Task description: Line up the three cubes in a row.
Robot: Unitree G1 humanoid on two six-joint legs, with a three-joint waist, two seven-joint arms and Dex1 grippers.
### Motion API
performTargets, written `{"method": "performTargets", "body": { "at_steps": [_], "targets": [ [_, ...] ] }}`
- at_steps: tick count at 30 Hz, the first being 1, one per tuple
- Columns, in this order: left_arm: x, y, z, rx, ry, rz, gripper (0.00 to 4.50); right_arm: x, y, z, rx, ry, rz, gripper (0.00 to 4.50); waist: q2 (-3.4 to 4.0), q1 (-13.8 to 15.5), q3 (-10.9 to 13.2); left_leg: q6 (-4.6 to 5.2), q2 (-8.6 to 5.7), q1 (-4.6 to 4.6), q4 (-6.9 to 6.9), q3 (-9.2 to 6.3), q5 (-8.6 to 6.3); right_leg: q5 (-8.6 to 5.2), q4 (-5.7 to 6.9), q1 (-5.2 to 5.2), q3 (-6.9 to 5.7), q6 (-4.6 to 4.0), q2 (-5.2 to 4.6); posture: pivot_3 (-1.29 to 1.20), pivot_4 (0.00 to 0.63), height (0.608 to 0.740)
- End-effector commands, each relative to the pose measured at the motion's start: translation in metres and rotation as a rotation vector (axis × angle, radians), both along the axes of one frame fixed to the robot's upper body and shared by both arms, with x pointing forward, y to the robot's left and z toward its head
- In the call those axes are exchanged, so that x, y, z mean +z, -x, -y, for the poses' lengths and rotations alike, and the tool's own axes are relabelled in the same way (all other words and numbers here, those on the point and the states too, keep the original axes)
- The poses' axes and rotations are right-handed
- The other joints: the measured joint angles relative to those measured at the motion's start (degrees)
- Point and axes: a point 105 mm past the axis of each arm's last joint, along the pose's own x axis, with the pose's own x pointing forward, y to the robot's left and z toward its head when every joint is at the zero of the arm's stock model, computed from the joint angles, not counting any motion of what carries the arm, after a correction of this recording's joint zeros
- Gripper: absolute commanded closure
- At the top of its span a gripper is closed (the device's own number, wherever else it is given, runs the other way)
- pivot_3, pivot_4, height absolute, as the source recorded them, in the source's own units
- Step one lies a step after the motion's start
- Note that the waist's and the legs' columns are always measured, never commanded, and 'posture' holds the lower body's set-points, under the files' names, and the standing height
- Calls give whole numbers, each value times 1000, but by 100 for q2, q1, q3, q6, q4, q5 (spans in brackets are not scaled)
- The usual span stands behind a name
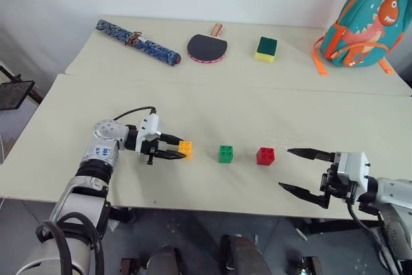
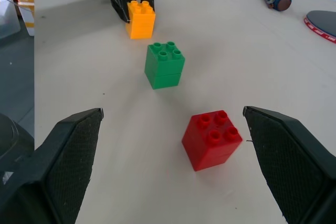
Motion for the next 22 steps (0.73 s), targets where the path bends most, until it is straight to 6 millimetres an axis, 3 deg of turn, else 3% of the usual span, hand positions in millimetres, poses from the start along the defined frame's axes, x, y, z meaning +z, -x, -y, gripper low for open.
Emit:
{"method": "performTargets", "body": {
  "at_steps": [1,2,6,11,16,22],
  "targets": [
    [-1,7,-2,-81,-45,-8,3011,9,2,2,-10,-5,34,0,0,-1,0,0,0,-1,1,-4,0,0,1,0,-1,0,0,0,150,740],
    [-2,5,-2,-65,-51,-1,3011,9,2,1,-10,-8,34,0,0,-1,0,0,0,-1,1,-10,0,0,2,0,-1,0,0,0,150,740],
    [10,3,-10,-22,-7,0,1690,9,2,-1,11,-14,15,0,0,-20,0,0,1,-2,6,-31,0,0,5,-1,-2,0,0,0,150,740],
    [40,21,-40,22,41,44,240,21,-1,9,53,52,15,0,8,-56,5,0,6,-1,5,-45,0,0,14,-5,-1,0,0,0,150,740],
    [72,32,-69,175,95,129,240,49,2,23,103,130,-29,0,21,7,13,0,8,0,9,-46,0,0,18,-5,0,0,-2,0,150,740],
    [71,35,-91,292,15,148,240,50,-3,29,120,202,-59,0,21,77,13,5,5,-2,21,-53,-2,0,12,6,-8,0,-3,0,150,740]
  ]
}}
